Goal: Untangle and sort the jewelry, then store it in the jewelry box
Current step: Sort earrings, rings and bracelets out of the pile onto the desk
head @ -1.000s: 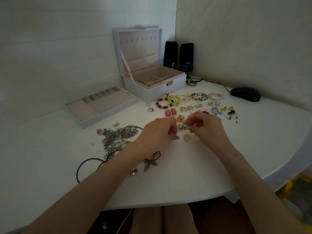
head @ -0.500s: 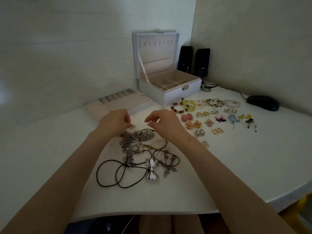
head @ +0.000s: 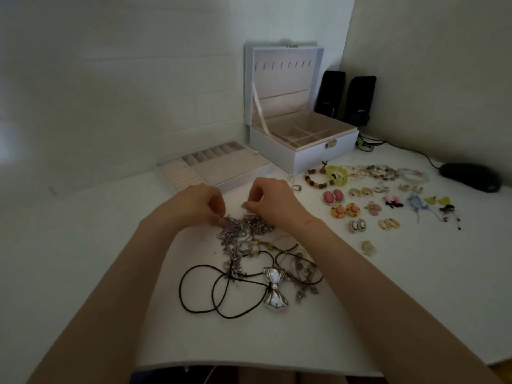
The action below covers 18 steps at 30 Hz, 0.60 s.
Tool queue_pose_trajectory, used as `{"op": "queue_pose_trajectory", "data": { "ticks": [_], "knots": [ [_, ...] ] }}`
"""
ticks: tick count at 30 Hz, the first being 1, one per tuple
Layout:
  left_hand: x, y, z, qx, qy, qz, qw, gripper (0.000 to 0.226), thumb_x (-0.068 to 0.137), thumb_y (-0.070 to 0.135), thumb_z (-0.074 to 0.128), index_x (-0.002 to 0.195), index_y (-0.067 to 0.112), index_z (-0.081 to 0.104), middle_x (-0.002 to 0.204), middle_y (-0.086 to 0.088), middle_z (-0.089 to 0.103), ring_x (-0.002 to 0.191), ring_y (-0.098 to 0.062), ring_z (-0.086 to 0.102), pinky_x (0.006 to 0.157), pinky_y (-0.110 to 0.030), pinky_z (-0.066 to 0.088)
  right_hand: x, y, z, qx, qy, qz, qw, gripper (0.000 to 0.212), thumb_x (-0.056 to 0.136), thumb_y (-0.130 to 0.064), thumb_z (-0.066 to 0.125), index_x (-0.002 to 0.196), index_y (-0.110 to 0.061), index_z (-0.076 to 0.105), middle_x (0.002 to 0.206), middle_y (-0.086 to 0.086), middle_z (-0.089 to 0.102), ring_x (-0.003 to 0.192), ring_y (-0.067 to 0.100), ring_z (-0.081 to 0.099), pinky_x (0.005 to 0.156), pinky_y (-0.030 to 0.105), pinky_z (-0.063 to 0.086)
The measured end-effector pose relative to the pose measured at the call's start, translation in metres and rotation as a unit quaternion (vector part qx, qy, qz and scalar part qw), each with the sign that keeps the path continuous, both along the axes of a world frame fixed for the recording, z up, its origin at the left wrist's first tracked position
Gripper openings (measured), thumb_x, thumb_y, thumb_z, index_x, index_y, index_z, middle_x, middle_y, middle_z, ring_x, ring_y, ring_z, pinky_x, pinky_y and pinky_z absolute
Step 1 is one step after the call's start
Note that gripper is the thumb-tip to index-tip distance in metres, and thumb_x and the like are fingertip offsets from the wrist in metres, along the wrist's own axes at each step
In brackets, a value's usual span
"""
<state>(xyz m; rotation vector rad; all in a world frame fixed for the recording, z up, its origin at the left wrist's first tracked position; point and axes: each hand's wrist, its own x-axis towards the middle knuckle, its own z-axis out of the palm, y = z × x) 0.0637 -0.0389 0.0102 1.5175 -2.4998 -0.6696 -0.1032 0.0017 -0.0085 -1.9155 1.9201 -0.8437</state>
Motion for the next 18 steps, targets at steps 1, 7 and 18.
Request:
{"op": "queue_pose_trajectory", "data": {
  "ticks": [1, 7, 18],
  "knots": [
    [-0.001, 0.002, -0.001, -0.007, -0.014, -0.003, 1.000, 0.020, 0.075, 0.019, 0.078, 0.083, 0.018, 0.060, 0.092, 0.001, 0.061, 0.091, -0.015, 0.056, 0.081, -0.028, 0.044, -0.002, 0.005, 0.003, -0.007, -0.022, -0.007, 1.000, 0.017, 0.082, -0.019, 0.071, 0.078, -0.012, 0.056, 0.081, -0.002, 0.055, 0.076, 0.013, 0.050, 0.061, 0.023, 0.040],
    [-0.005, 0.013, 0.006, -0.067, 0.026, -0.008, 0.997, 0.023, 0.076, 0.019, 0.077, 0.079, 0.020, 0.055, 0.087, 0.002, 0.058, 0.086, -0.017, 0.056, 0.065, -0.022, 0.040, -0.013, 0.047, 0.009, 0.009, -0.070, 0.014, 0.997, 0.016, 0.076, -0.007, 0.073, 0.075, -0.013, 0.058, 0.076, -0.003, 0.060, 0.074, 0.012, 0.057, 0.065, 0.023, 0.048],
    [0.016, 0.062, 0.015, 0.048, -0.015, -0.134, 0.990, 0.021, 0.080, 0.020, 0.073, 0.079, 0.035, 0.058, 0.088, 0.014, 0.063, 0.084, -0.010, 0.060, 0.074, -0.020, 0.048, -0.002, 0.070, -0.001, 0.001, -0.085, 0.077, 0.993, 0.015, 0.083, -0.006, 0.066, 0.088, -0.017, 0.075, 0.079, -0.013, 0.063, 0.071, -0.004, 0.056, 0.069, 0.002, 0.042]
  ]
}}
